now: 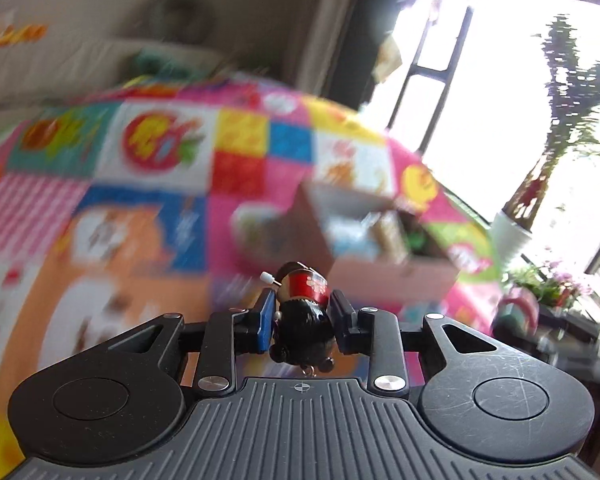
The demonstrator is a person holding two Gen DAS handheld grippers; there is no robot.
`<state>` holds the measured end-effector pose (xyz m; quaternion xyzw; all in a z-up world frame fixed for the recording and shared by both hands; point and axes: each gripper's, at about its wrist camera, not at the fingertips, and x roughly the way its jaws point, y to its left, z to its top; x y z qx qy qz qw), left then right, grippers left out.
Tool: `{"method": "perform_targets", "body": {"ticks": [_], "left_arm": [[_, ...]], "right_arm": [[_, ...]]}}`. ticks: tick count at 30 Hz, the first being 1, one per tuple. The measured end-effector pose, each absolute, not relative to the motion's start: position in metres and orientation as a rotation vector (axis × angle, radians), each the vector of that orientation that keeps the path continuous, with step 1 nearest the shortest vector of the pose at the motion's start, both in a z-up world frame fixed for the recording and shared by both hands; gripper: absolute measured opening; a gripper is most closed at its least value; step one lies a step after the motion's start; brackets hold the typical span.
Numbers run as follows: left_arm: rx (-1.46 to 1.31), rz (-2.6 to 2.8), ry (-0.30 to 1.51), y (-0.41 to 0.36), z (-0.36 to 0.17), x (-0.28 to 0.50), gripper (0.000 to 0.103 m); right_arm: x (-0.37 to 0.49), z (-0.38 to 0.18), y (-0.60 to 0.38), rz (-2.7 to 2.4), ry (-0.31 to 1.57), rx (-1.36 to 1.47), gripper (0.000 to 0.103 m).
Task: Organize objects
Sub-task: 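Lower the red-capped figure into the pink box with left gripper while right carries the pig, then lower the pink pig toy into the box and open the right gripper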
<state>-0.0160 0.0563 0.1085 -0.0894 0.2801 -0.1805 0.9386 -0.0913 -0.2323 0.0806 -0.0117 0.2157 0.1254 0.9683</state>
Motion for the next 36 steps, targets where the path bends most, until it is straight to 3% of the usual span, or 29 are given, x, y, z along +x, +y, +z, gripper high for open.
{"method": "perform_targets", "body": {"ticks": [8, 12, 21, 28, 36], "left_arm": [[-0.186, -0.518, 0.494, -0.036, 0.146, 0.128, 0.035], [-0.130, -0.391, 0.598, -0.062, 0.130, 0.180, 0.031], [-0.269, -0.483, 0.483, 0.003, 0.101, 0.093, 0.031], [-0.393, -0.491, 0.457, 0.065, 0.061, 0.020, 0.031], [-0.473, -0.408, 0.475, 0.124, 0.044, -0.002, 0.031]], "right_arm": [[-0.089, 0.083, -0.254, 0.206, 0.421, 0.016, 0.067], [-0.087, 0.083, -0.262, 0.177, 0.430, 0.025, 0.067], [-0.024, 0.102, -0.277, 0.206, 0.490, 0.127, 0.068], [0.118, 0.136, -0.233, 0.224, 0.591, 0.078, 0.068], [0.249, 0.078, -0.192, 0.077, 0.844, 0.061, 0.067]]}}
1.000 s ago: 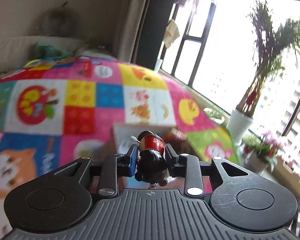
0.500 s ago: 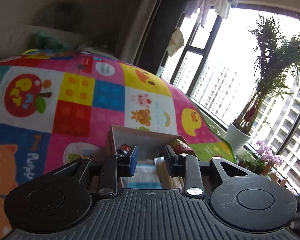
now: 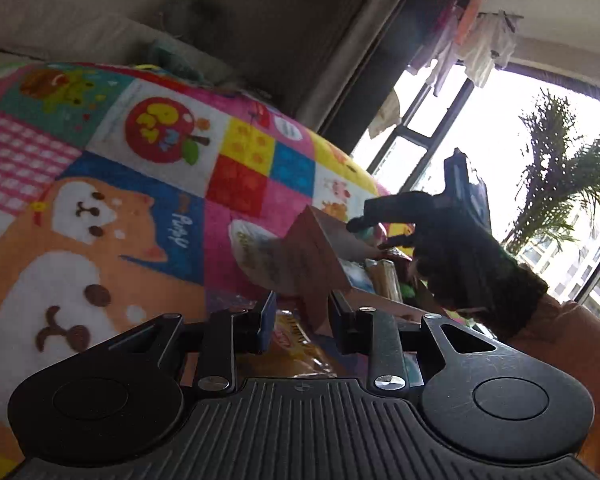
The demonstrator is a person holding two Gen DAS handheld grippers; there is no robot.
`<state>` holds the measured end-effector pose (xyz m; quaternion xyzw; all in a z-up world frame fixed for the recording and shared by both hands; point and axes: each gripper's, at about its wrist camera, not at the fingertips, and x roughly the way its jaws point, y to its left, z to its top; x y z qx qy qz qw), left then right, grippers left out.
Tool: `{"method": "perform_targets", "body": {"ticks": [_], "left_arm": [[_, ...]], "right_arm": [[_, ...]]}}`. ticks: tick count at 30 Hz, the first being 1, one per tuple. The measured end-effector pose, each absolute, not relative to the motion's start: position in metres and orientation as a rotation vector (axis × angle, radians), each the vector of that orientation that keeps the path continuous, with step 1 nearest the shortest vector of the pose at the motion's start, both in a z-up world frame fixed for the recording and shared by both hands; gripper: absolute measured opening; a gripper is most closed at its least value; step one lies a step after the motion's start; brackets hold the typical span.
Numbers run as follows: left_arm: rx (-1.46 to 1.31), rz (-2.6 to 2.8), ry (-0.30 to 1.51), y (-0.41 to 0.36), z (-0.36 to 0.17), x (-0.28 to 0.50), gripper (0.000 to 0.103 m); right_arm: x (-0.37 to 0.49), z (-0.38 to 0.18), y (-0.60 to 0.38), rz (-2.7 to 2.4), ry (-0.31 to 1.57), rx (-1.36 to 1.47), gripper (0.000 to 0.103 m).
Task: Organize objects
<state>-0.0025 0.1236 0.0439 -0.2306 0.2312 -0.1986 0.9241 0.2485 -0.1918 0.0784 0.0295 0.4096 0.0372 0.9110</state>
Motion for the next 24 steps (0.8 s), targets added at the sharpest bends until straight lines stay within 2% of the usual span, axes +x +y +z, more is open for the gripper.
{"method": "perform_targets", "body": {"ticks": [4, 6, 8, 13, 17, 22, 23, 24], "left_arm": [[-0.514, -0.368, 0.487, 0.140, 0.033, -0.003, 0.031], [-0.526, -0.351, 0.497, 0.144, 0.027, -0.002, 0.031], [-0.536, -0.342, 0.507, 0.144, 0.023, -0.002, 0.031], [-0.529, -0.343, 0.514, 0.136, 0.025, -0.006, 0.031], [-0.504, -0.321, 0.522, 0.128, 0.030, -0.011, 0.031], [-0.402, -0.248, 0.579, 0.110, 0.038, -0.016, 0.031], [-0.388, -0.242, 0.589, 0.107, 0.039, -0.017, 0.031], [-0.377, -0.241, 0.599, 0.105, 0.040, -0.019, 0.031]], "right_arm": [[0.248, 0.066, -0.177, 0.079, 0.852, -0.023, 0.072], [0.235, 0.077, -0.178, 0.100, 0.819, -0.003, 0.083], [0.214, 0.094, -0.179, 0.123, 0.755, -0.015, 0.083], [0.132, 0.126, -0.175, 0.233, 0.636, -0.084, 0.086], [0.050, 0.114, -0.159, 0.447, 0.659, -0.111, 0.098], [-0.025, 0.059, -0.120, 0.640, 0.735, -0.170, 0.096], [-0.035, 0.050, -0.113, 0.645, 0.730, -0.198, 0.087], [-0.042, 0.041, -0.106, 0.640, 0.731, -0.224, 0.070]]}}
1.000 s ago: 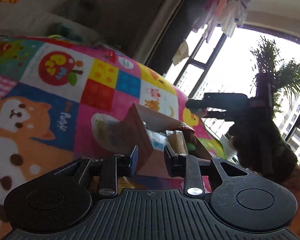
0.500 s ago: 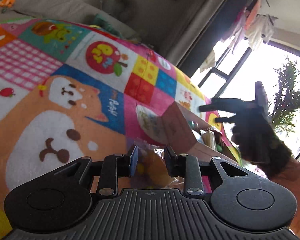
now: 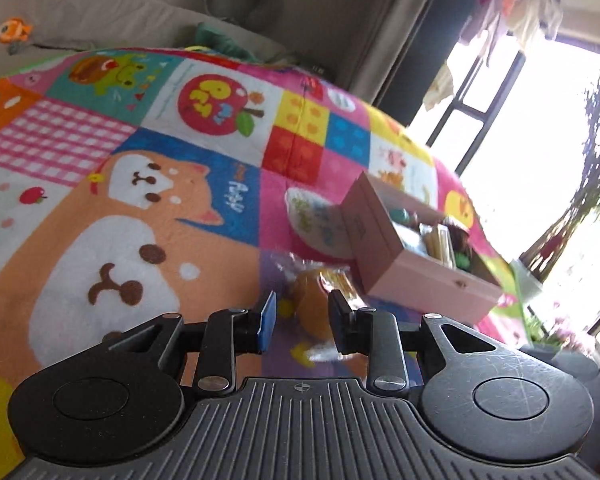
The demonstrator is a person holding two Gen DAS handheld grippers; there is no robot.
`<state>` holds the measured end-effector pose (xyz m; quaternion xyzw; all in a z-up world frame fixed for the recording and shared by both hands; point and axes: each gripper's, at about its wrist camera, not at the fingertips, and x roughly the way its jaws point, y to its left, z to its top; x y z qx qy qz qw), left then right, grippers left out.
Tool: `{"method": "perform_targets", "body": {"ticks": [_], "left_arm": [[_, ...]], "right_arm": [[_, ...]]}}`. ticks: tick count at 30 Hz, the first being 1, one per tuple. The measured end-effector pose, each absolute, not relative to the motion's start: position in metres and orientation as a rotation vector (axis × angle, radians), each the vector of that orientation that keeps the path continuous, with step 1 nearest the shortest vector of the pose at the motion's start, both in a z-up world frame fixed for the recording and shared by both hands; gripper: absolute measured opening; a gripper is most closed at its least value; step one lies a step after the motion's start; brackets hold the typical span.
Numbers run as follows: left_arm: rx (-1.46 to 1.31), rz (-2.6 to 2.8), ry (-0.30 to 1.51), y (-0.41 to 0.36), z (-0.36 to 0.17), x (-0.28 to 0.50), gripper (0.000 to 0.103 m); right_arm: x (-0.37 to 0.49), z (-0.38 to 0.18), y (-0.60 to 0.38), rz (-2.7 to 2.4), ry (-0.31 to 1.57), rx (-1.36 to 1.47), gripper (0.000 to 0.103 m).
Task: Organize objects
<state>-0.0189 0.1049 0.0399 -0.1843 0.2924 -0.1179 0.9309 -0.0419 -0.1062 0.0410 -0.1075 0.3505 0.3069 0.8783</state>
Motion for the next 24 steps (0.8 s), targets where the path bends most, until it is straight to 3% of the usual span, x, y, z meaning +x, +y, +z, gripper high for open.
{"method": "perform_targets", "body": {"ticks": [2, 10, 13, 15, 17, 19, 24], "left_arm": [[-0.355, -0.240, 0.610, 0.101, 0.043, -0.023, 0.031], [-0.309, -0.252, 0.643, 0.074, 0.052, -0.011, 0.031], [-0.274, -0.220, 0.650, 0.059, 0.053, 0.010, 0.031], [-0.234, -0.195, 0.690, 0.051, 0.047, 0.030, 0.031], [-0.196, -0.171, 0.739, 0.042, 0.039, 0.047, 0.032], [-0.189, -0.178, 0.727, 0.037, 0.033, 0.055, 0.041], [-0.126, -0.152, 0.713, 0.024, 0.028, 0.058, 0.050]], "right_arm": [[-0.043, 0.030, -0.103, 0.615, 0.768, -0.233, 0.044], [-0.040, 0.024, -0.168, 0.372, 0.741, -0.129, 0.041], [-0.047, 0.021, -0.191, 0.318, 0.713, -0.091, 0.048], [-0.049, 0.014, -0.206, 0.286, 0.702, -0.072, 0.065], [-0.052, 0.012, -0.214, 0.283, 0.688, -0.045, 0.068], [-0.052, 0.012, -0.216, 0.273, 0.671, -0.036, 0.076], [-0.047, 0.010, -0.222, 0.272, 0.692, -0.007, 0.080]]}}
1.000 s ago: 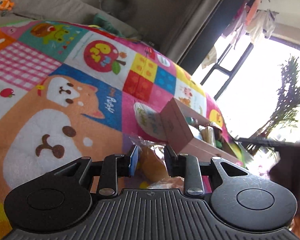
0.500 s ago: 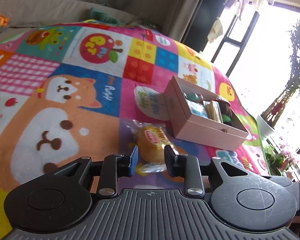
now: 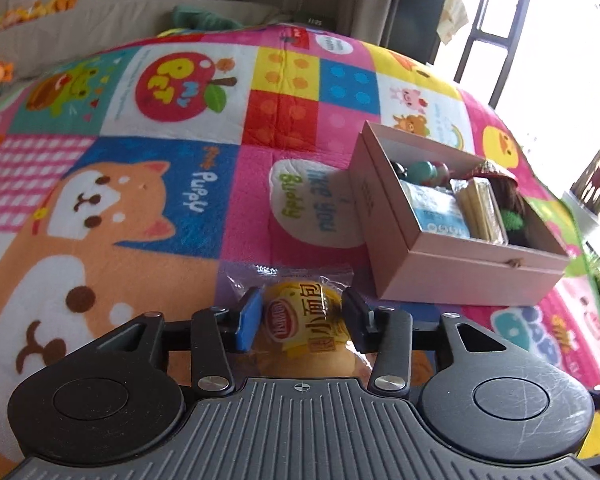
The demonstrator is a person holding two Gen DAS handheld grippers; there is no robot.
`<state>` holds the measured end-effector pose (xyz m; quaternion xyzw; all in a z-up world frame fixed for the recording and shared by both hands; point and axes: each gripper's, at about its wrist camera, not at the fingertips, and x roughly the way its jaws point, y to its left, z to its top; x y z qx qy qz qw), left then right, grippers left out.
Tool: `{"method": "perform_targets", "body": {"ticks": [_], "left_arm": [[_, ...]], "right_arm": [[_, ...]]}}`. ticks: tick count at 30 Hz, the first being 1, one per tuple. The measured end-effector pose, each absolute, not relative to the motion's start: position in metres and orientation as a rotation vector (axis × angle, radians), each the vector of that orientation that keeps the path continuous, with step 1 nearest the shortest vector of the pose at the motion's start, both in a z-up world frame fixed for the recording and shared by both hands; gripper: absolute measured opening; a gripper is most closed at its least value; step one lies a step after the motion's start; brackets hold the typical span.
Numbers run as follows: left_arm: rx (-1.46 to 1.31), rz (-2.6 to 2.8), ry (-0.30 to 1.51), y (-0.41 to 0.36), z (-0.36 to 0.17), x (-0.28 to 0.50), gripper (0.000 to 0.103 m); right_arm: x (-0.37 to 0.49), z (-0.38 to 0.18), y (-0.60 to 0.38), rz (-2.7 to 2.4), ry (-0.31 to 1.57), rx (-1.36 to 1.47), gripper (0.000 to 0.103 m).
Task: Organize objects
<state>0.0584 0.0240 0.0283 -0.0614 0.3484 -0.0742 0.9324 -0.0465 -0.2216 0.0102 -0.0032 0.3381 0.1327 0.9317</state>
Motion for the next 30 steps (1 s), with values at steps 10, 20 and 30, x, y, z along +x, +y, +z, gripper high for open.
{"method": "perform_targets", "body": {"ticks": [10, 20, 30], "left_arm": [[-0.029, -0.140, 0.725, 0.015, 0.030, 0.050, 0.053], [-0.059, -0.167, 0.737, 0.022, 0.022, 0.051, 0.062], [-0.145, -0.221, 0.736, 0.035, 0.021, 0.015, 0.057]], "right_arm": [[-0.046, 0.010, -0.219, 0.265, 0.696, -0.003, 0.086], [-0.043, 0.009, -0.217, 0.231, 0.715, -0.011, 0.094], [-0.041, 0.008, -0.215, 0.205, 0.725, -0.026, 0.097]]}}
